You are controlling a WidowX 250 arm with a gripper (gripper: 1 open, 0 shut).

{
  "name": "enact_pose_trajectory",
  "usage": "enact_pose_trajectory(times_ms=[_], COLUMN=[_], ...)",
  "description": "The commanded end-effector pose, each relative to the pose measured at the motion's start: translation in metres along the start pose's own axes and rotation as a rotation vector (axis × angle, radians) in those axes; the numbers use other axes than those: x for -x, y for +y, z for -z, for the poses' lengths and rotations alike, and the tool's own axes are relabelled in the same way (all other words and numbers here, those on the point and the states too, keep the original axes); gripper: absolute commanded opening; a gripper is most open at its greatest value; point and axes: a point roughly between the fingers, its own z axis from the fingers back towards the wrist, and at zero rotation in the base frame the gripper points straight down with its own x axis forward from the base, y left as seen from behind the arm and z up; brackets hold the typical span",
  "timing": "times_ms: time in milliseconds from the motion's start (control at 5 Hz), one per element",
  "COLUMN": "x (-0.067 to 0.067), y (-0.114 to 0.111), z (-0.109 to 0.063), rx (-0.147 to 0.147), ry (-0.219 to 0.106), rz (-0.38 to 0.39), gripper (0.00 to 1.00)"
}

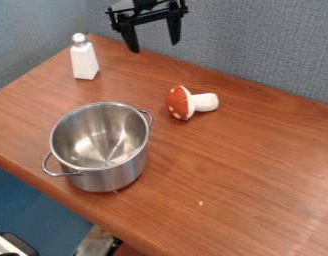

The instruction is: Put the mushroom in the metal pot

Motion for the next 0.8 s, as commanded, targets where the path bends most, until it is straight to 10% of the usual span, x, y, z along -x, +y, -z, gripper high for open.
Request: enact_pose_trajectory(times_ms=[0, 600], x=[-0.008, -0.005], y=[0.009, -0.019], z=[-0.011, 0.037], rx=[0.014, -0.03], ry=[0.012, 0.027], rz=[0.099, 0.115], gripper=[1.0, 1.0])
